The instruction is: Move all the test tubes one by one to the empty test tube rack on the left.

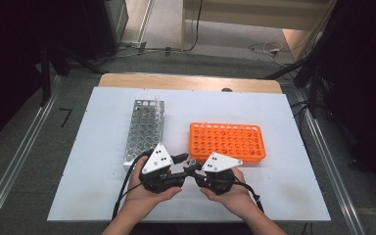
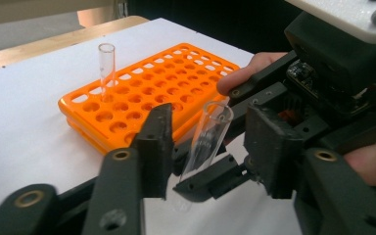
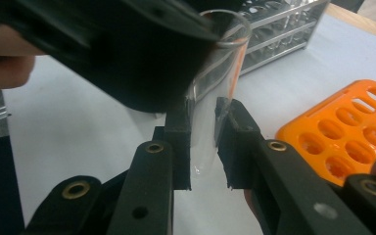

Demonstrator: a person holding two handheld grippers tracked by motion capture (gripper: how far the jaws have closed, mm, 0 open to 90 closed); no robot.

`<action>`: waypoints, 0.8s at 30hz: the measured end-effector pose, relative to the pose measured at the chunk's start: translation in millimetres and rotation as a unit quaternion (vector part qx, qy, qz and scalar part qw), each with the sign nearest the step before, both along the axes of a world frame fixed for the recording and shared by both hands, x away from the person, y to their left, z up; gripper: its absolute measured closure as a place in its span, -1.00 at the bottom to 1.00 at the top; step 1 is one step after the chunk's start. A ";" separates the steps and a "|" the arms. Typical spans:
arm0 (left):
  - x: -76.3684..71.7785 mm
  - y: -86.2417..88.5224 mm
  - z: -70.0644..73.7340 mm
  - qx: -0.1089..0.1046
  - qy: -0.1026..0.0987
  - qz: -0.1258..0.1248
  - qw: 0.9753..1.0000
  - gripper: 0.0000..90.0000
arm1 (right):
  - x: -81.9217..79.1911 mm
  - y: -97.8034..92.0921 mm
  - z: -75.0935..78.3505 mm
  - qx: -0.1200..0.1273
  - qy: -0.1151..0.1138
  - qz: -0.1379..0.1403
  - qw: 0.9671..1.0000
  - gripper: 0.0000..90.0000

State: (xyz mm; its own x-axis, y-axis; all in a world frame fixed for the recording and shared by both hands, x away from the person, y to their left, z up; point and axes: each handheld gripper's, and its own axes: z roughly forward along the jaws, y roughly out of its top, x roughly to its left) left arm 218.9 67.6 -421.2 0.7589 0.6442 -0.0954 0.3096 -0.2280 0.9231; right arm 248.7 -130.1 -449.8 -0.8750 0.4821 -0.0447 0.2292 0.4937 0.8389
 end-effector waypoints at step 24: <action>-0.9 -1.0 -2.0 0.010 -0.019 0.001 1.000 0.68 | -3.1 3.6 3.0 0.006 0.015 0.016 1.000 0.64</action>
